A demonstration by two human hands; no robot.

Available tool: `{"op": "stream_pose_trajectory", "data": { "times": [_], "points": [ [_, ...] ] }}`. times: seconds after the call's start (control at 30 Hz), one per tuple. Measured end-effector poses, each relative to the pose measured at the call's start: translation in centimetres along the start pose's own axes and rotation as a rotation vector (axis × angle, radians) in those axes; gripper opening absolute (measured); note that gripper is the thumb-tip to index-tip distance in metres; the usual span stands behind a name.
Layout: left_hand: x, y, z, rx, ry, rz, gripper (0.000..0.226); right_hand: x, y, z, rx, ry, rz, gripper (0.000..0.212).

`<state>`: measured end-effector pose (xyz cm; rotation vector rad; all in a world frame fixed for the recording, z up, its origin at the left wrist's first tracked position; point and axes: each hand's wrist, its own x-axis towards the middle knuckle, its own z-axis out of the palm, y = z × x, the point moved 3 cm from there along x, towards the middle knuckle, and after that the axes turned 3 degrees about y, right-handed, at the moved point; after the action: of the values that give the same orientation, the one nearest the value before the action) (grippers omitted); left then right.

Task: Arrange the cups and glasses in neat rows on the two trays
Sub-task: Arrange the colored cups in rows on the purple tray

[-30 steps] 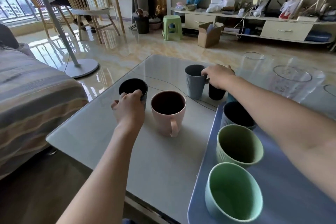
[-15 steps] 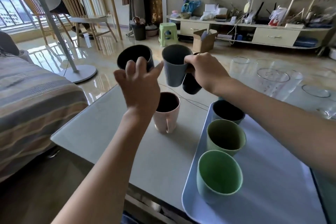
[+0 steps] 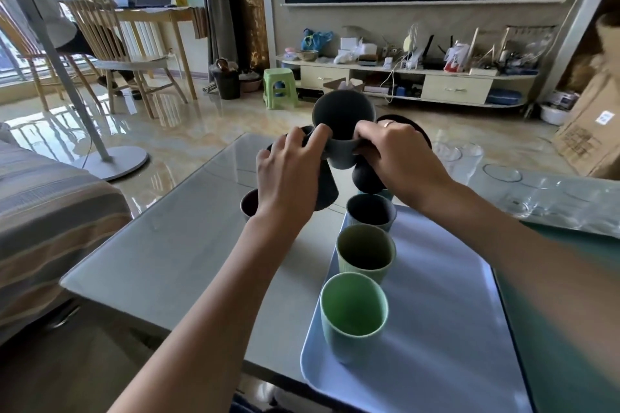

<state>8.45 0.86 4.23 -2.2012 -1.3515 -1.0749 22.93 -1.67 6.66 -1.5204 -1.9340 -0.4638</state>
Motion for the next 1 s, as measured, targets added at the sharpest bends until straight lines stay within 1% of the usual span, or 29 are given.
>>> {"op": "stream_pose_trajectory", "data": {
  "times": [0.07, 0.13, 0.23, 0.33, 0.4, 0.47, 0.53, 0.63, 0.73, 0.87, 1.0],
  "points": [
    [0.2, 0.2, -0.3, -0.031, 0.028, -0.004, 0.027, -0.2, 0.3, -0.2, 0.011, 0.011, 0.001, 0.010],
    [0.3, 0.2, -0.6, -0.026, 0.078, -0.020, 0.022, -0.4, 0.3, -0.3, 0.017, 0.028, -0.015, 0.010],
    [0.6, 0.2, -0.9, 0.043, 0.184, -0.025, 0.014, -0.5, 0.4, -0.4, 0.053, 0.047, -0.037, 0.013],
    [1.0, 0.4, -1.0, 0.072, 0.222, -0.023, 0.010, -0.6, 0.9, -0.7, 0.087, 0.063, -0.049, 0.020],
    [1.2, 0.7, -1.0, 0.040, 0.218, -0.016, 0.011, -1.0, 1.5, -1.3, 0.108, 0.102, -0.040, 0.027],
    [1.4, 1.1, -0.9, 0.004, 0.197, -0.023, 0.012, -1.6, 2.4, -1.9, 0.115, 0.130, -0.020, 0.038],
    [1.5, 1.4, -0.9, -0.024, 0.167, -0.041, 0.014, -2.3, 3.8, -2.3, 0.116, 0.139, 0.032, 0.046],
    [1.8, 1.4, -0.8, -0.041, 0.123, -0.093, 0.018, -3.9, 6.6, -2.3, 0.128, 0.139, 0.136, 0.042],
    [2.0, 1.2, -0.5, -0.031, 0.080, -0.145, 0.022, -6.0, 9.1, -1.1, 0.136, 0.077, 0.213, 0.035],
    [2.0, 1.2, -0.3, -0.064, 0.048, -0.198, 0.019, -7.8, 11.4, 2.0, 0.125, -0.041, 0.309, 0.034],
    [1.9, 0.8, 0.1, -0.088, 0.029, -0.190, 0.018, -8.0, 12.3, 5.2, 0.107, -0.173, 0.376, 0.032]
  ]
}}
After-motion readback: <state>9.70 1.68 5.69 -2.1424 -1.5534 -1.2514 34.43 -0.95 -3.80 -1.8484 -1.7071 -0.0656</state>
